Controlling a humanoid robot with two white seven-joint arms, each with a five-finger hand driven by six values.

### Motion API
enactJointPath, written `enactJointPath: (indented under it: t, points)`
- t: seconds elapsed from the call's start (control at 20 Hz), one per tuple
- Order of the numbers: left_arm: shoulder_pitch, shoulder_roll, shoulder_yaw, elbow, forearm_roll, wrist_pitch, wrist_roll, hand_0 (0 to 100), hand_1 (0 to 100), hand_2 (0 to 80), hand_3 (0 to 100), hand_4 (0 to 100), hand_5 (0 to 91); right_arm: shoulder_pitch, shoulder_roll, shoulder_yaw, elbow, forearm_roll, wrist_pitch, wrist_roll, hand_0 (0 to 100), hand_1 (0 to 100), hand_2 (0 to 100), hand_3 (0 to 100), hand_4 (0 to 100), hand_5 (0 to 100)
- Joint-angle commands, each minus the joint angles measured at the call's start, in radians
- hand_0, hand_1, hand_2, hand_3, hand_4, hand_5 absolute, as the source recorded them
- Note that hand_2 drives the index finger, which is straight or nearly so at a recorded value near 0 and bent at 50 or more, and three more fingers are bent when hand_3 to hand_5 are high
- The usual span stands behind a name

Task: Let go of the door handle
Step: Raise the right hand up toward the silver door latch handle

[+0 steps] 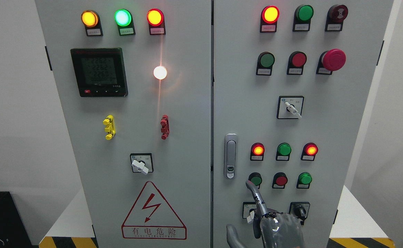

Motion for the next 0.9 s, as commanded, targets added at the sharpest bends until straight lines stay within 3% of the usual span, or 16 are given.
enactJointPath:
  t: [0.0,0.15,0.35,0.85]
  points:
    - [0.0,0.0,0.0,0.001,0.0,0.0,-0.001,12,56,0.0,0,0,0.0,-0.033,0.002,0.02,0.047,0.105,0.009,0.001,46,43,2,100,100,100]
    - [0.0,0.0,0.0,-0.001,0.0,0.0,-0.001,12,56,0.0,0,0,0.0,-0.052,0.004,0.032,0.075,0.143,0.012,0.001,46,43,1,100,100,100]
    - [0.0,0.0,0.0,0.001,0.0,0.0,-0.001,12,56,0.0,0,0,0.0,-0.061,0.004,0.075,0.108,0.16,0.103,0.003,46,42,0,100,100,100]
    - [0.0,0.0,0.0,0.001,0.0,0.0,-0.001,12,56,0.0,0,0,0.0,-0.132,0.005,0.095,0.151,0.208,0.143,0.004,44,41,0,100,100,100]
